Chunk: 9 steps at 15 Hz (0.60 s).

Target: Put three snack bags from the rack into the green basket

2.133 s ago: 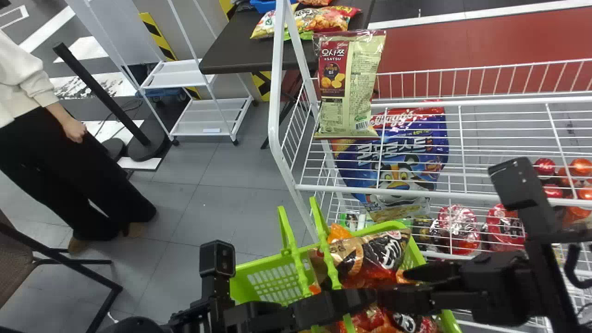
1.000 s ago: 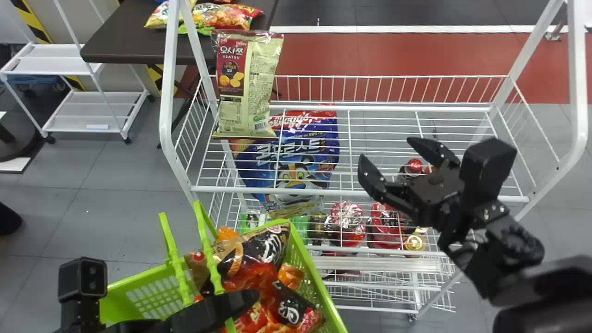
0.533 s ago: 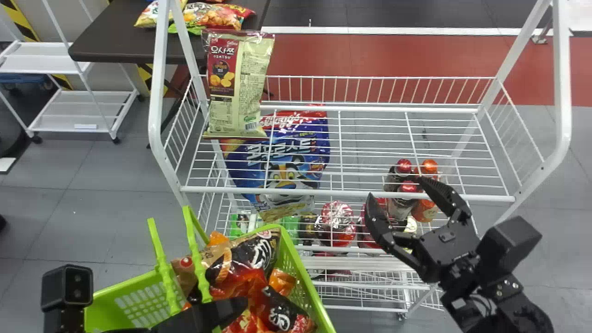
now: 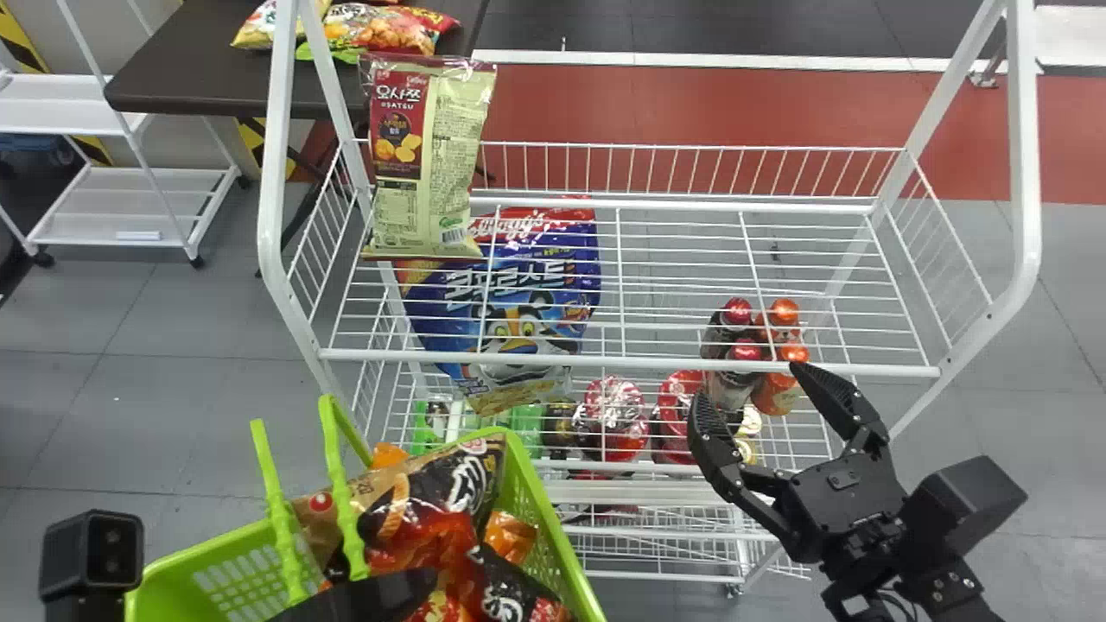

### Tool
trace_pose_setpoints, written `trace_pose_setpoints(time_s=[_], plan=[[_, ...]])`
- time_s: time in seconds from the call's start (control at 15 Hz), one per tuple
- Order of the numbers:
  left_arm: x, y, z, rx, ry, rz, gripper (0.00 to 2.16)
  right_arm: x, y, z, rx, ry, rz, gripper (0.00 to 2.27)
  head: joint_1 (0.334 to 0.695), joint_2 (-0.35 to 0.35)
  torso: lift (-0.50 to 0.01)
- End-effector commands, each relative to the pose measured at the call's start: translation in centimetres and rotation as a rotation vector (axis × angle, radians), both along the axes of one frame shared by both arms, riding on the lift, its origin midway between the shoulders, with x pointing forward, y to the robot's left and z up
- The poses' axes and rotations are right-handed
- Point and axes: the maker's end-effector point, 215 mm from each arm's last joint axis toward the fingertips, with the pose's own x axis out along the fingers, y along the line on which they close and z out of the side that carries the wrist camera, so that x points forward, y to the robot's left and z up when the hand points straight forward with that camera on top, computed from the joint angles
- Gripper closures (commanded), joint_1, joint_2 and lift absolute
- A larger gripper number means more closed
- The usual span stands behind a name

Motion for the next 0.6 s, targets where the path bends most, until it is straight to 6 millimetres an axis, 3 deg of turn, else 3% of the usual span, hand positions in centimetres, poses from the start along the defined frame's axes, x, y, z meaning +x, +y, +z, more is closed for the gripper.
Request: trace_pose_setpoints(time_s=[0.0, 0.53], plan=[[0.0, 0.12, 0.06, -0.002, -0.001, 0.003, 2.15, -0.12, -0.57, 0.47, 0.003, -0.017, -0.017, 0.04, 0.695, -0.017, 0.0], [0.04, 0.06, 0.2, -0.006, -0.006, 0.005, 2.15, -0.17, -0.54, 0.45, 0.021, -0.013, -0.027, 0.04, 0.695, -0.027, 0.0]])
